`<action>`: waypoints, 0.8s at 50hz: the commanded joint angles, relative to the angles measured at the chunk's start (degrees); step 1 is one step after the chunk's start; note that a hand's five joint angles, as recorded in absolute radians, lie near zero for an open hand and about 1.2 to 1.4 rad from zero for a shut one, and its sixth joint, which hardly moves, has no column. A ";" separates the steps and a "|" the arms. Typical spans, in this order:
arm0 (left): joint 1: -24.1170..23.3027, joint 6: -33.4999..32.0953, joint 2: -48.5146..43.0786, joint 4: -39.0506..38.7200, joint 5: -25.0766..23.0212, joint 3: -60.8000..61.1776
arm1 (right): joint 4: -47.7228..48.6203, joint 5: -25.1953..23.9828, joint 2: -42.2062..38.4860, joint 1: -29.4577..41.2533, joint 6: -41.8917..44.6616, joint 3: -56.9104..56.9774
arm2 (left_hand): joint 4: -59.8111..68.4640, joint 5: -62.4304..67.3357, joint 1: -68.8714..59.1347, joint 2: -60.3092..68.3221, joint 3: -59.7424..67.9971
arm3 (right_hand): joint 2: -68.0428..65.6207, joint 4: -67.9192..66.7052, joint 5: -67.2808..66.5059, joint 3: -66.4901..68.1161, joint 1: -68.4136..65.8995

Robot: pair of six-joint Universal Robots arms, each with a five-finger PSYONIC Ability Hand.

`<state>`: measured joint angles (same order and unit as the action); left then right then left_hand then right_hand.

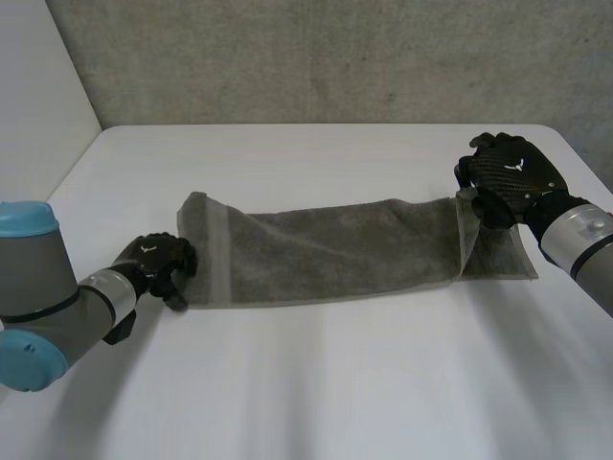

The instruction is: Fold the towel.

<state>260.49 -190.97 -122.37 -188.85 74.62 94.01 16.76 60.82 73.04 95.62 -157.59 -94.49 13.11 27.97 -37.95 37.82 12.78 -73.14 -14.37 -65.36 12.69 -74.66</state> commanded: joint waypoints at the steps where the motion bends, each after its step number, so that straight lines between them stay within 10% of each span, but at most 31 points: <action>1: -0.24 -0.02 -0.41 -0.12 0.00 -0.06 | -0.06 0.00 0.00 0.01 0.26 -0.17 | -3.11 2.69 -2.70 2.83 -2.78 | -6.86 4.37 -4.64 -2.69 -5.34; 13: -1.38 -0.37 -1.29 -0.20 1.32 -0.06 | -0.15 0.00 -0.09 0.10 1.49 -0.35 | -3.11 42.02 -42.03 42.16 -2.78 | -6.86 4.37 -4.64 -2.69 -5.34; 37: -1.91 -0.37 -0.59 -0.20 1.23 0.56 | -0.24 0.26 0.09 0.18 1.49 -0.35 | -3.11 42.03 -42.05 42.18 -2.78 | -6.86 4.37 -4.64 -2.69 -5.34; 40: -2.00 -0.28 -0.33 -0.20 1.23 0.99 | -0.24 0.26 0.09 0.18 1.49 -0.35 | -3.11 19.18 -19.20 19.33 -2.78 | -6.86 4.37 -4.64 -2.69 -5.34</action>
<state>258.56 -191.28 -123.01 -189.05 75.69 94.57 16.52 61.04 73.08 95.78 -156.10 -94.84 13.11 61.19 -69.49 70.43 12.78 -73.11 -14.37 -65.36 12.69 -74.66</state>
